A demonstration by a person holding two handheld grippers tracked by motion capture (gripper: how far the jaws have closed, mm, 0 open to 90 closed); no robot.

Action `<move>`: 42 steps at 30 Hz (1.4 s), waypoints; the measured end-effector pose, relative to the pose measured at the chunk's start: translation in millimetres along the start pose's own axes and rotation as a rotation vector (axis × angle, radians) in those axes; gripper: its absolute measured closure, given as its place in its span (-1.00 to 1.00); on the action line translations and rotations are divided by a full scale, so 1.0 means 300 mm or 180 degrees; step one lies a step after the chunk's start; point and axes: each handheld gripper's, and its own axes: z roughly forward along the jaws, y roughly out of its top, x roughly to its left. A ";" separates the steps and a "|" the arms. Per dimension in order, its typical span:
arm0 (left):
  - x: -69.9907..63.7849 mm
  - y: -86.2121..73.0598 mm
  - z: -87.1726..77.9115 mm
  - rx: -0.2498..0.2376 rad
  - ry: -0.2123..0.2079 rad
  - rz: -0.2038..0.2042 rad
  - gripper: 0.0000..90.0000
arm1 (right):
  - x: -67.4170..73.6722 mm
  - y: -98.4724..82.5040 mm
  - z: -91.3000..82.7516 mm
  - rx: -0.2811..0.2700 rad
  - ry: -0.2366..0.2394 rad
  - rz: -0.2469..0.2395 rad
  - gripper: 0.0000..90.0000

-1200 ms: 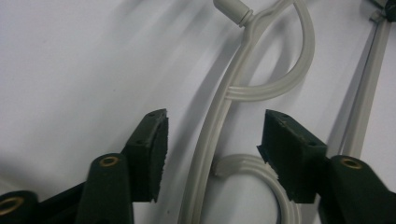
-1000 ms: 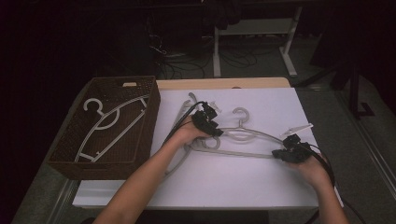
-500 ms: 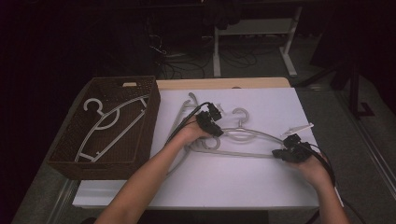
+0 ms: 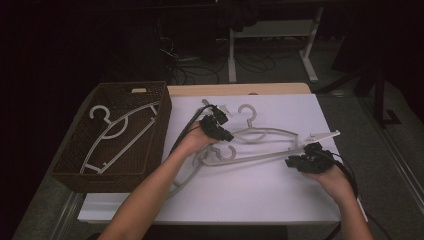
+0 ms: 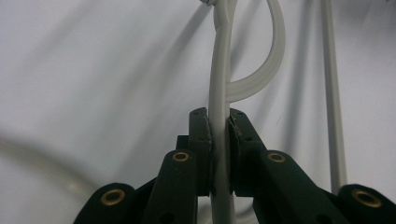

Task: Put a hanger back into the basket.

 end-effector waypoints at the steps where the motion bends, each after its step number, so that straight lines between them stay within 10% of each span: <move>1: 0.000 0.002 -0.024 -0.0042 0.0016 -0.0047 0.81 | 0.004 0.001 -0.003 -0.0033 0.0050 0.0007 0.49; 13: 0.021 -0.004 -0.325 -0.0382 0.0237 -0.0320 0.81 | 0.027 0.015 -0.010 -0.0199 -0.0002 0.0003 -0.17; 25: 0.099 -0.127 -0.650 -0.0678 0.0543 -0.0556 0.81 | 0.038 0.026 0.006 -0.0300 -0.0169 -0.0018 -0.88; 42: 0.274 -0.530 -0.966 -0.0911 0.1194 -0.1037 0.81 | 0.044 0.026 0.034 -0.0202 -0.0203 -0.0057 -0.95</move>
